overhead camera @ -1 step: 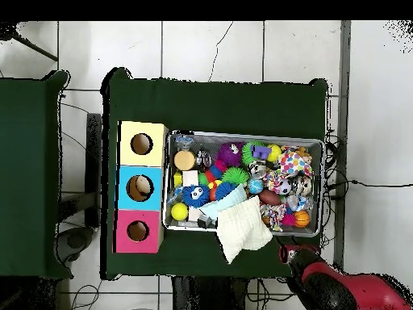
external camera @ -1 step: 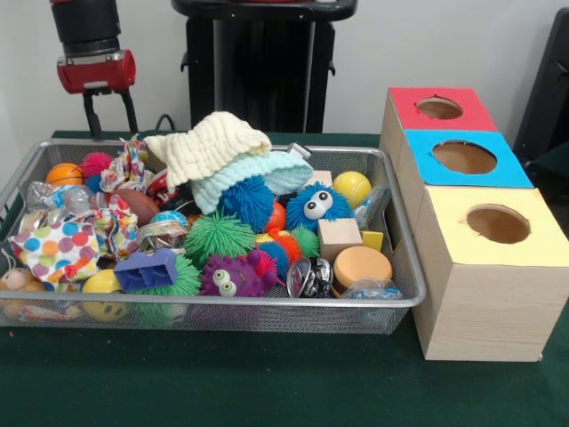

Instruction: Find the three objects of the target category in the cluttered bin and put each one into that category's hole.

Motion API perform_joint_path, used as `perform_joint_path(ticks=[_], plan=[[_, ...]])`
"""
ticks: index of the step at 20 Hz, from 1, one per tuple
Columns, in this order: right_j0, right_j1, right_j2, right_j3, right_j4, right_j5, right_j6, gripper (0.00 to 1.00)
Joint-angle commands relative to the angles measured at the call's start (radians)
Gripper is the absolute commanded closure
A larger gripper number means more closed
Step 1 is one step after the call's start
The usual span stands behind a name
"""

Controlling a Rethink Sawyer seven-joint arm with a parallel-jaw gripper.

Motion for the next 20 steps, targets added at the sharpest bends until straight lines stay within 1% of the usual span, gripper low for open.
perform_joint_path(ticks=[1, 2, 3, 8, 12, 16, 20], plan=[[0.036, 0.081, -0.127, -0.128, -0.114, -0.126, 0.068, 0.00], [0.027, 0.094, -0.129, -0.126, -0.107, -0.105, 0.044, 0.00], [0.022, 0.107, -0.140, -0.124, -0.102, -0.098, 0.040, 0.00], [0.041, 0.119, -0.180, -0.136, -0.100, -0.126, 0.046, 0.00], [0.040, 0.110, -0.164, -0.137, -0.077, -0.113, 0.018, 0.00], [0.039, 0.101, -0.161, -0.131, -0.071, -0.109, 0.006, 0.00], [0.029, 0.080, -0.130, -0.124, -0.033, -0.066, -0.023, 0.00]])
